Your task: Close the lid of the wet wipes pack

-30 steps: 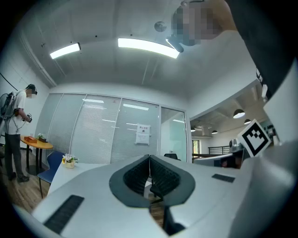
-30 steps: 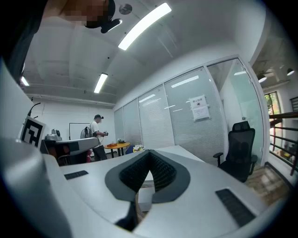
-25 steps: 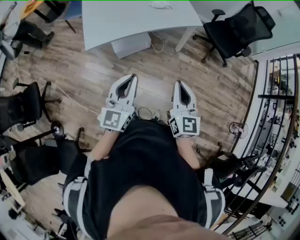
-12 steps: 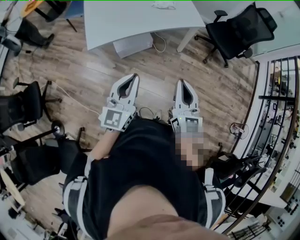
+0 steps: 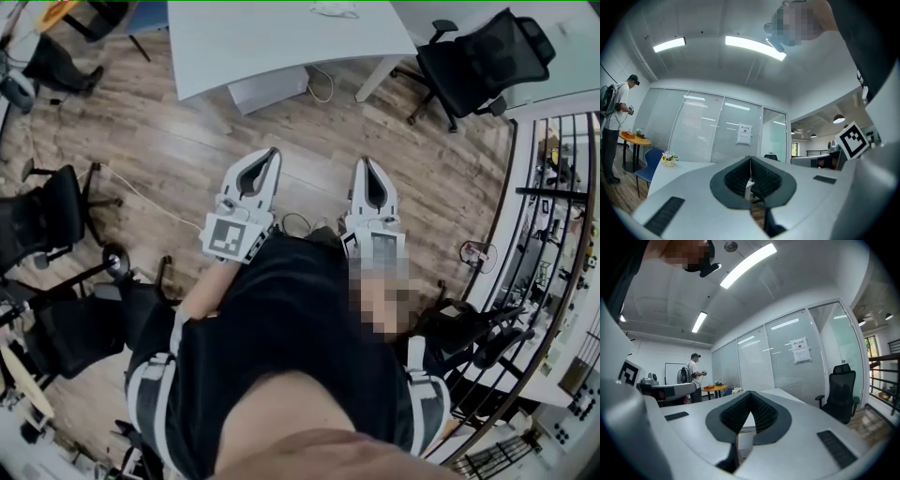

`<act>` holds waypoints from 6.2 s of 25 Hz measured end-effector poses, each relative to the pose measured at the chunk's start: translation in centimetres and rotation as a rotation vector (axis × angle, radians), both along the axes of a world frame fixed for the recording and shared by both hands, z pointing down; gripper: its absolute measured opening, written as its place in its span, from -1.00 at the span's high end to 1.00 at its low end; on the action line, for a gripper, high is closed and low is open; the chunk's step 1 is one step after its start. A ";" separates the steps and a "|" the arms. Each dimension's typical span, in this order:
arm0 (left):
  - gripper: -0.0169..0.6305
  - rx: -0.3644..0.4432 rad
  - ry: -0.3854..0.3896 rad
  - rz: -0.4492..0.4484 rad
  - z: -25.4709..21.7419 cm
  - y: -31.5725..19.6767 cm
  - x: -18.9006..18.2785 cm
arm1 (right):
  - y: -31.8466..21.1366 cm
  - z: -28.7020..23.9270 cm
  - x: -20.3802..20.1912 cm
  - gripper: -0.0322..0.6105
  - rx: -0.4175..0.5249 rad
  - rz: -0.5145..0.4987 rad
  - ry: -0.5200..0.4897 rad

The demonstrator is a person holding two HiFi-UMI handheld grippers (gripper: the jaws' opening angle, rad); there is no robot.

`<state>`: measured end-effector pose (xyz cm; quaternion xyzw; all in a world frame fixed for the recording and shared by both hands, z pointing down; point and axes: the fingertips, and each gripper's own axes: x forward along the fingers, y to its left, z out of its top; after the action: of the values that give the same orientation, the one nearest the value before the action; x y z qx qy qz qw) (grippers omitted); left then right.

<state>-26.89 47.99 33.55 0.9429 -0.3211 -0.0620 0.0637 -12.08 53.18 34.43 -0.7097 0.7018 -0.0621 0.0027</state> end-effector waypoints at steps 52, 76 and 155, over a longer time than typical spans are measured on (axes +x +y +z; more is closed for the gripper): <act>0.87 0.031 -0.245 -0.074 4.4 -42.8 25.6 | -43.4 3.4 26.7 0.29 -0.052 -0.174 -0.022; 0.50 0.035 -0.998 0.549 27.1 -68.4 37.8 | -72.0 8.8 32.7 0.29 -0.223 -0.291 0.060; 0.54 -0.106 -1.306 0.880 45.0 -74.1 41.0 | -76.8 42.9 29.9 0.66 -1.158 -0.827 0.583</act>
<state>14.06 -26.10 78.53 0.8247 0.1064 0.5505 -0.0741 17.83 -23.62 77.31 -0.2652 0.7378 -0.2260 -0.5781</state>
